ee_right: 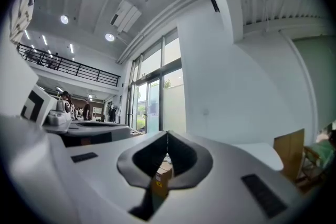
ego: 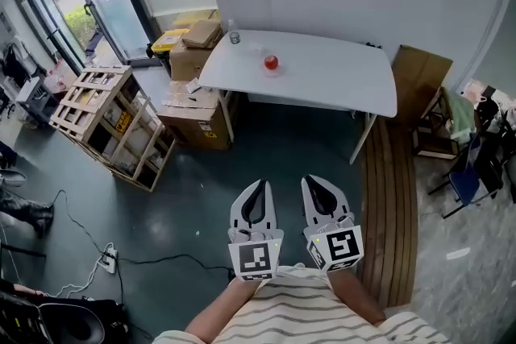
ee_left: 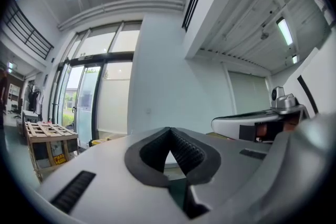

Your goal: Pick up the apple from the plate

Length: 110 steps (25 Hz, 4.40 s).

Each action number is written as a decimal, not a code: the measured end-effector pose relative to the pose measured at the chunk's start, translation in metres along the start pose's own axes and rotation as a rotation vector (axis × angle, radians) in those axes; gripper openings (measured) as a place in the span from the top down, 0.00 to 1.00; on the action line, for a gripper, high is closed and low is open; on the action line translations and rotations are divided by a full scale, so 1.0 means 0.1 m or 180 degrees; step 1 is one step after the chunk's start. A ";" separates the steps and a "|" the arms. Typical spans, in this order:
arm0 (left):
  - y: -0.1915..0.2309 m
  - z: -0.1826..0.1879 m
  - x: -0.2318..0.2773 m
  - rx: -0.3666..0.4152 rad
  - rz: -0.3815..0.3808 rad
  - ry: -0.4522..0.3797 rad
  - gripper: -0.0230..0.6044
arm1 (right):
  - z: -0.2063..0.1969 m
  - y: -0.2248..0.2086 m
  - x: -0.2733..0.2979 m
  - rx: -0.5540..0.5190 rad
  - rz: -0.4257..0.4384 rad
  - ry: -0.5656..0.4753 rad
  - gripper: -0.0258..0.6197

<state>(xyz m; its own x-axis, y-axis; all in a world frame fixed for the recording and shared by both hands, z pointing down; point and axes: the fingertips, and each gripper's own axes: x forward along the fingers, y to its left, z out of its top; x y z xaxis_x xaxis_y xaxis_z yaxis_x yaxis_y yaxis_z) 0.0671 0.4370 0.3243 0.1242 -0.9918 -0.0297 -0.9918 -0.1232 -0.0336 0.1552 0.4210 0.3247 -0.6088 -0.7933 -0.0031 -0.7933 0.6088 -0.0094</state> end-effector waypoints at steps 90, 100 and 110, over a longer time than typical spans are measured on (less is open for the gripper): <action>1.50 -0.87 5.26 -0.0143 0.0065 0.0309 0.96 | -0.59 -2.62 4.88 0.0152 0.0081 0.0269 0.94; 1.49 -0.95 5.54 -0.0058 0.0230 0.0338 0.96 | -0.71 -2.88 5.10 0.0251 0.0212 0.0242 0.94; 1.67 -1.09 5.79 -0.0119 0.0202 0.0440 0.96 | -0.90 -2.97 5.38 0.0301 0.0179 0.0418 0.94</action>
<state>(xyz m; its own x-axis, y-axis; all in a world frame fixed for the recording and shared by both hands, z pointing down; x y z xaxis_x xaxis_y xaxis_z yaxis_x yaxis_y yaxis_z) -0.0297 -0.1614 0.4102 0.0585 -0.9925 0.1073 -0.9983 -0.0587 0.0014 0.0625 -0.1870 0.4161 -0.6530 -0.7471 0.1244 -0.7574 0.6442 -0.1068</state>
